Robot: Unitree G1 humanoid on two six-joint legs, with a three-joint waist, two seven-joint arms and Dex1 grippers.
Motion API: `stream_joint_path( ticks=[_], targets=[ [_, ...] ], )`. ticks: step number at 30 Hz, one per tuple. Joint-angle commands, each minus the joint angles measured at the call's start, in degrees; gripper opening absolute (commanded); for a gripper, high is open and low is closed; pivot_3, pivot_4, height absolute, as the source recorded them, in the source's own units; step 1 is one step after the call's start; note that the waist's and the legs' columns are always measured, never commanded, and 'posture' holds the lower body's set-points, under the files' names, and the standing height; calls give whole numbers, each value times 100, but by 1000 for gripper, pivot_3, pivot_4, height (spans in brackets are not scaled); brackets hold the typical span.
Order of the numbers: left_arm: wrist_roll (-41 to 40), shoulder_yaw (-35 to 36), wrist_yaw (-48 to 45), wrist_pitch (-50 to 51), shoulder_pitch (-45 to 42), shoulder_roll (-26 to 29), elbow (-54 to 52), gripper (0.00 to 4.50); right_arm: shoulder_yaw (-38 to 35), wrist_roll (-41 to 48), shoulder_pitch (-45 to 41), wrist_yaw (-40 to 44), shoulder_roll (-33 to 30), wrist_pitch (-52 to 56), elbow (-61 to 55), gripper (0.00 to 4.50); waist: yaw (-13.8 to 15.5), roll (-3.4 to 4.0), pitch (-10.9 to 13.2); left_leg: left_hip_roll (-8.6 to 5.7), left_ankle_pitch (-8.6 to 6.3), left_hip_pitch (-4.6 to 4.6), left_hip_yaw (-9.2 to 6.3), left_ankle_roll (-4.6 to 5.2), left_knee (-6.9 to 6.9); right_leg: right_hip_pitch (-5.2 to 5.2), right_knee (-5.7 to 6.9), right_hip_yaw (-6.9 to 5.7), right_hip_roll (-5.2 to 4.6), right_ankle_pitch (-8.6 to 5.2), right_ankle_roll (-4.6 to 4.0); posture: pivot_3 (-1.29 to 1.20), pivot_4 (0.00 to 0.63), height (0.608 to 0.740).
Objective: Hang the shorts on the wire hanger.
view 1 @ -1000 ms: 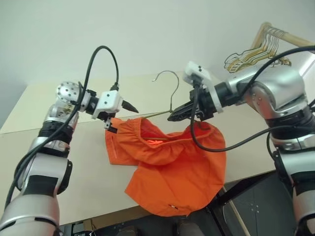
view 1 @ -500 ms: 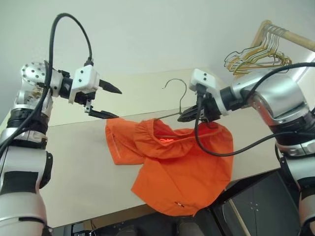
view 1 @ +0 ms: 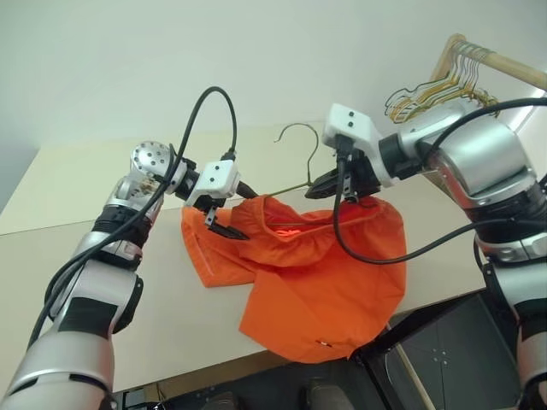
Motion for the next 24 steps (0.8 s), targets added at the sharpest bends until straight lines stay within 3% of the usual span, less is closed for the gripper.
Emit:
stream_joint_path(
  ticks=[1, 10, 12, 16, 19, 24],
  targets=[
    [143, 211, 32, -134, -209, -97, 27, 3576, -203, -97, -187, 17, -95, -92, -78, 0, -4, 0, 0, 0, 0, 0, 0, 0, 0, 0, 0, 0, 0, 0, 0, -137, 0, 740],
    [359, 420, 17, -220, -144, -124, 57, 536, -245, -153, -120, -21, -98, -20, -126, 0, -102, 0, 0, 0, 0, 1, -2, 0, 0, 0, 1, 1, -2, 1, 1, -139, 0, 740],
    [386, 455, 10, -199, -121, -120, 32, 112, -266, -165, -101, -51, -84, -24, -129, 0, -109, 0, 0, 2, 0, 2, -3, 0, 0, 0, 2, 1, -1, 1, 1, -138, 0, 740],
    [502, 533, 107, -127, -77, -110, -8, 11, -430, -184, 28, -190, -36, -257, -181, 0, -101, 0, 0, 3, 0, 2, -4, 0, 0, 2, 3, 1, -3, 1, 2, -139, 0, 740],
    [459, 644, 136, 14, -45, -108, -17, 0, -492, -204, 75, -352, -57, -161, -220, 784, -97, 0, 0, 3, 0, 1, -4, 0, 0, 2, 2, 1, -5, 2, 2, -141, 0, 740],
    [361, 817, 149, 418, 110, -39, -180, 0, -757, -29, 280, -392, -334, 132, -478, 2512, -102, 1, 0, 3, 0, 1, -4, 0, -1, 1, 1, 1, -4, 1, 2, -144, 0, 740]
  ],
)
